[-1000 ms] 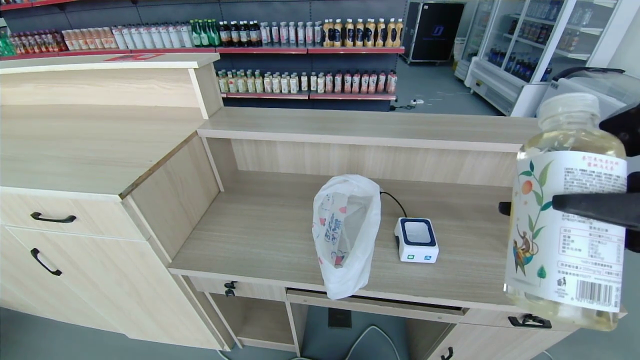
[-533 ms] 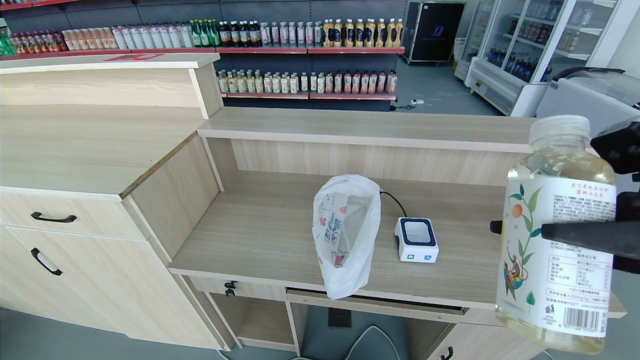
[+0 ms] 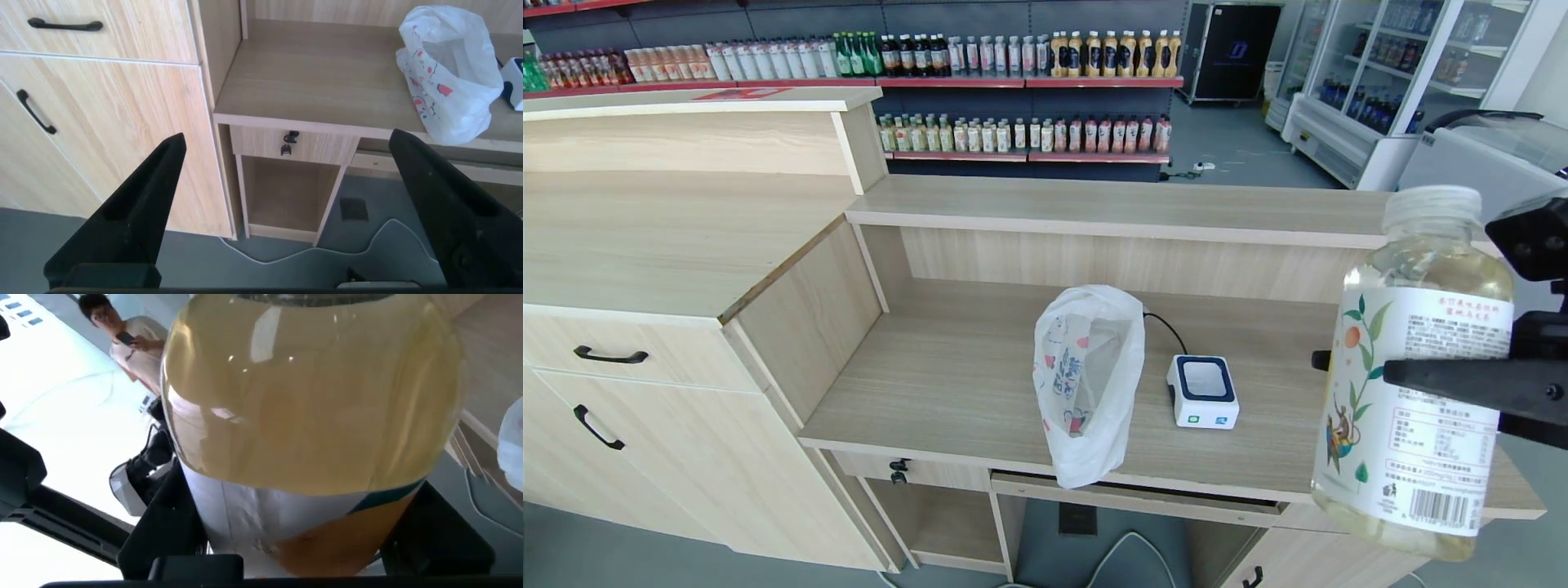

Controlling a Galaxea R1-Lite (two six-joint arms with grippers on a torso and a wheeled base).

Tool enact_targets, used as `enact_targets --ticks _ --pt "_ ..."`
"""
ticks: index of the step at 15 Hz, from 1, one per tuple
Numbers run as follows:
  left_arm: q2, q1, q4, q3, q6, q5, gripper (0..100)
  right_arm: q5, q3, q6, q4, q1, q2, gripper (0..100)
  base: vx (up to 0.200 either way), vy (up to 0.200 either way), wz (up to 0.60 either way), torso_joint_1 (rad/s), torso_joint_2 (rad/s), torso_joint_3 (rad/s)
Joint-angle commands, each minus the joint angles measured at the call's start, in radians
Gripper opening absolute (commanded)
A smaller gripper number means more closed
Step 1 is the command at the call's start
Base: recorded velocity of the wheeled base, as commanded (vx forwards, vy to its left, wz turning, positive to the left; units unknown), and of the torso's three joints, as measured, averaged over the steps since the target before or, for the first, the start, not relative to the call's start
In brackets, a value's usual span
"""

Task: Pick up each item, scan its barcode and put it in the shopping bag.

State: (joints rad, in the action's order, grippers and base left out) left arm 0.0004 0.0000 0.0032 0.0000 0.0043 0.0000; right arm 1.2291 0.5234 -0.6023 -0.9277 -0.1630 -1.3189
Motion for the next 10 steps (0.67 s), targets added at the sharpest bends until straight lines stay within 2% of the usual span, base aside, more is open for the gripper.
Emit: enact_targets --ticks 1,2,4,5,6,7,10 --pt "0.0 0.0 0.0 0.0 0.0 0.0 100 -0.114 0.004 0.242 0.001 0.011 -0.097 0 0.0 0.0 0.0 0.0 0.0 0.0" --pt "0.0 0.0 0.0 0.0 0.0 0.0 100 -0.152 0.006 0.334 0.001 0.026 -0.131 0 0.0 0.0 0.0 0.0 0.0 0.0" --pt "0.0 0.0 0.0 0.0 0.0 0.0 100 -0.401 0.053 0.846 0.003 0.126 -0.325 0 0.0 0.0 0.0 0.0 0.0 0.0" --pt "0.0 0.0 0.0 0.0 0.0 0.0 100 -0.425 0.087 0.977 -0.011 0.154 -0.39 0 0.0 0.0 0.0 0.0 0.0 0.0" --pt "0.0 0.0 0.0 0.0 0.0 0.0 100 -0.425 0.112 1.041 -0.037 0.174 -0.428 0 0.0 0.0 0.0 0.0 0.0 0.0" --pt "0.0 0.0 0.0 0.0 0.0 0.0 100 -0.431 0.182 1.184 -0.103 0.194 -0.514 0 0.0 0.0 0.0 0.0 0.0 0.0" --pt "0.0 0.0 0.0 0.0 0.0 0.0 100 -0.433 0.285 1.296 -0.232 0.214 -0.622 0 0.0 0.0 0.0 0.0 0.0 0.0"
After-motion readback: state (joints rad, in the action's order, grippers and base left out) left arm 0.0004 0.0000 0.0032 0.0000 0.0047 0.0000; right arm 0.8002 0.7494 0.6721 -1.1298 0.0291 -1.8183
